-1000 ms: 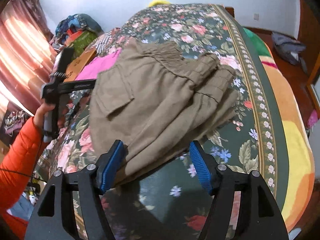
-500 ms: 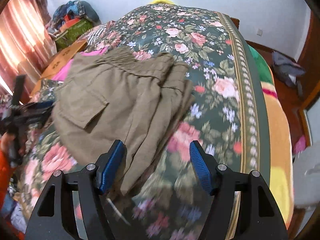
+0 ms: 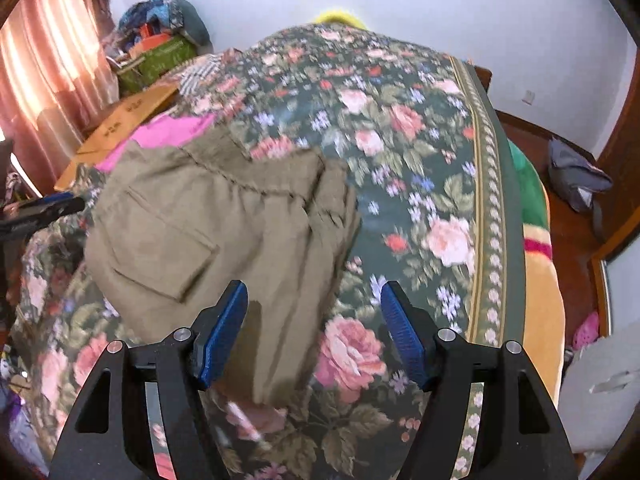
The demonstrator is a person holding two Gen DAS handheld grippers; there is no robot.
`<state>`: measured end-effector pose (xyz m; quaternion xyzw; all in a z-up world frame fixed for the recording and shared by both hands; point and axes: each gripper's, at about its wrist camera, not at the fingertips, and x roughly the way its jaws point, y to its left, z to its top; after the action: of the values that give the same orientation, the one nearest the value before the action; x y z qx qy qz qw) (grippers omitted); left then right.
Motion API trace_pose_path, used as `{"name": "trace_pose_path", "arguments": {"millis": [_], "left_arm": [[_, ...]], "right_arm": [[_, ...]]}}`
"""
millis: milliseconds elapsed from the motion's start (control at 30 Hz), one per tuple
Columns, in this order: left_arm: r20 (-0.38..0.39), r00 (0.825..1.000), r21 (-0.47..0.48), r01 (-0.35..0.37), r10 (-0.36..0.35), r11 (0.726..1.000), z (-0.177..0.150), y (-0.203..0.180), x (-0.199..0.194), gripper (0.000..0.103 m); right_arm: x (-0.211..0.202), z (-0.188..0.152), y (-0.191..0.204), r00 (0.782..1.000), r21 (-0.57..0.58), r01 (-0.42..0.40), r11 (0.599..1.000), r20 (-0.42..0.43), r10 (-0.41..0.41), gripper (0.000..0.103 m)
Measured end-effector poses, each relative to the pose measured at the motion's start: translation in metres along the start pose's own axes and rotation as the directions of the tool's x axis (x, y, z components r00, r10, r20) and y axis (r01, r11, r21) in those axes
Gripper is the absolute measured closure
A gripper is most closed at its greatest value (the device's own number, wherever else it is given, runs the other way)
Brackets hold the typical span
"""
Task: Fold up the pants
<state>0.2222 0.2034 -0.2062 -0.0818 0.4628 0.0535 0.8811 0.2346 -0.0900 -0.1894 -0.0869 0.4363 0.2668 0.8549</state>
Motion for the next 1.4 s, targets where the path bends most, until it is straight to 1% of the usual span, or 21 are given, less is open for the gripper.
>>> {"name": "trace_pose_path", "arguments": {"millis": [100, 167, 200, 267, 300, 367, 467, 600, 667, 733, 867, 933, 1067, 1133, 1200, 1333, 1367, 1400], "left_arm": [[-0.016, 1.0, 0.047, 0.015, -0.014, 0.999, 0.021, -0.013, 0.02, 0.034], [-0.044, 0.999, 0.082, 0.033, -0.03, 0.996, 0.032, -0.022, 0.04, 0.034], [-0.06, 0.998, 0.104, 0.02, -0.014, 0.994, 0.035, -0.026, 0.051, 0.034], [-0.072, 0.996, 0.141, -0.049, 0.06, 0.989, 0.038, -0.03, 0.071, 0.034], [-0.07, 0.994, 0.151, -0.072, 0.083, 0.986, 0.039, -0.027, 0.078, 0.034], [-0.062, 0.994, 0.138, -0.08, 0.09, 0.987, 0.043, -0.017, 0.084, 0.032], [-0.048, 0.991, 0.106, -0.118, 0.123, 0.987, 0.049, 0.003, 0.087, 0.032], [-0.055, 0.983, 0.061, -0.173, 0.177, 0.983, 0.052, 0.032, 0.087, 0.032], [-0.055, 0.987, 0.019, -0.149, 0.149, 0.989, 0.05, 0.044, 0.079, 0.032], [-0.04, 0.988, 0.0, -0.147, 0.147, 0.989, 0.048, 0.048, 0.068, 0.032], [-0.012, 0.992, 0.002, -0.126, 0.126, 0.992, 0.036, 0.044, 0.041, 0.032], [-0.008, 0.995, -0.001, -0.102, 0.102, 0.995, 0.027, 0.04, 0.028, 0.032], [-0.007, 0.999, -0.019, -0.043, 0.043, 0.999, 0.005, 0.032, 0.008, 0.024], [-0.022, 1.0, -0.028, -0.015, 0.015, 0.999, -0.005, 0.029, 0.006, 0.023], [-0.057, 0.998, -0.049, 0.019, -0.022, 0.999, -0.017, 0.028, 0.012, 0.023], [-0.121, 0.988, -0.106, 0.087, -0.099, 0.991, -0.035, 0.025, 0.026, 0.023], [-0.122, 0.985, -0.115, 0.109, -0.123, 0.987, -0.039, 0.023, 0.028, 0.023], [-0.12, 0.984, -0.113, 0.119, -0.132, 0.986, -0.041, 0.021, 0.029, 0.023]], "right_arm": [[0.008, 0.009, 0.008, 1.0, -0.024, -0.001, 1.0, 0.002, 0.001, 0.037], [0.017, 0.015, 0.014, 1.0, -0.04, -0.005, 0.999, -0.006, 0.005, 0.037], [0.021, 0.017, 0.015, 1.0, -0.045, -0.008, 0.999, -0.011, 0.007, 0.037], [0.03, 0.017, 0.018, 1.0, -0.062, -0.006, 0.998, -0.03, 0.004, 0.037], [0.035, 0.016, 0.018, 0.999, -0.07, -0.008, 0.998, -0.043, 0.005, 0.037], [0.04, 0.013, 0.017, 0.998, -0.075, -0.021, 0.997, -0.058, 0.017, 0.037], [0.04, 0.011, 0.01, 0.997, -0.059, -0.041, 0.997, -0.062, 0.037, 0.037], [0.039, 0.01, 0.003, 0.998, -0.046, -0.027, 0.999, -0.065, 0.024, 0.037], [0.035, 0.009, 0.0, 0.998, -0.034, -0.013, 0.999, -0.061, 0.011, 0.037], [0.029, 0.009, -0.002, 0.999, -0.019, -0.001, 1.0, -0.05, 0.0, 0.037], [0.01, 0.013, -0.004, 1.0, 0.003, 0.029, 1.0, -0.006, -0.029, 0.037], [-0.002, 0.017, -0.003, 0.999, 0.006, 0.02, 1.0, 0.025, -0.02, 0.037], [-0.014, 0.022, 0.0, 0.998, 0.019, 0.008, 1.0, 0.06, -0.009, 0.036], [-0.014, 0.023, 0.002, 0.998, 0.023, 0.004, 1.0, 0.061, -0.005, 0.036], [-0.009, 0.021, 0.004, 0.999, 0.033, -0.006, 0.999, 0.048, 0.005, 0.036], [0.005, 0.015, 0.006, 1.0, 0.04, -0.027, 0.999, 0.01, 0.027, 0.036], [0.008, 0.013, 0.007, 0.999, 0.042, -0.032, 0.999, 0.001, 0.032, 0.036], [0.012, 0.011, 0.008, 0.999, 0.043, -0.038, 0.998, -0.011, 0.038, 0.036]]}}
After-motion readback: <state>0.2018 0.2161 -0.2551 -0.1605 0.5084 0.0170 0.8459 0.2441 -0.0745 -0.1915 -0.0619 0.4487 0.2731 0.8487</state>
